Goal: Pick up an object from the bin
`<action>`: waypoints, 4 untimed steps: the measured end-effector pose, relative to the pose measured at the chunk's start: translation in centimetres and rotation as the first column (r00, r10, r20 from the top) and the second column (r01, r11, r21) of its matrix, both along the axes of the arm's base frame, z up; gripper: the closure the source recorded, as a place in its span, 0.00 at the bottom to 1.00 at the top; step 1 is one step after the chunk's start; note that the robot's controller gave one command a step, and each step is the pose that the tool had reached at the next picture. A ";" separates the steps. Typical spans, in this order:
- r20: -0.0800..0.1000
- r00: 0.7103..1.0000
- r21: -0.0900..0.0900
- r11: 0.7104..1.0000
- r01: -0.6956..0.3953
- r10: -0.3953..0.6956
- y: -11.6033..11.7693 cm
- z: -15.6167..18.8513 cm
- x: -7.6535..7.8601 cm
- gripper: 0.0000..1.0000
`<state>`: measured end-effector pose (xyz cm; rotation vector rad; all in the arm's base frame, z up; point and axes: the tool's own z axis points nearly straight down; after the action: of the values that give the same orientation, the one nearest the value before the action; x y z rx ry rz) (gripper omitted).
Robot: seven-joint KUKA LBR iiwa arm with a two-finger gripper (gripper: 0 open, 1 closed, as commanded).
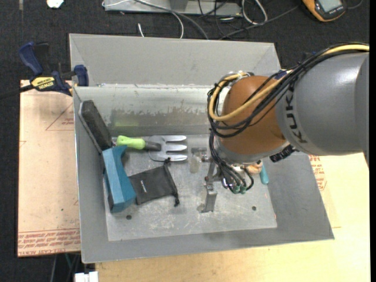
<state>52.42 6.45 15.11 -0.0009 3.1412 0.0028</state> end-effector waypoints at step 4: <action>0.005 0.990 0.003 0.990 0.141 -0.141 1.1 -4.5 8.9 0.00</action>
Offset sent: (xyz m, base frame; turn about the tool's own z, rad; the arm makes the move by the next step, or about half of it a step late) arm 0.0401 0.0533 -0.0481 0.1423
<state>61.27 7.56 10.63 0.2208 3.1283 0.0069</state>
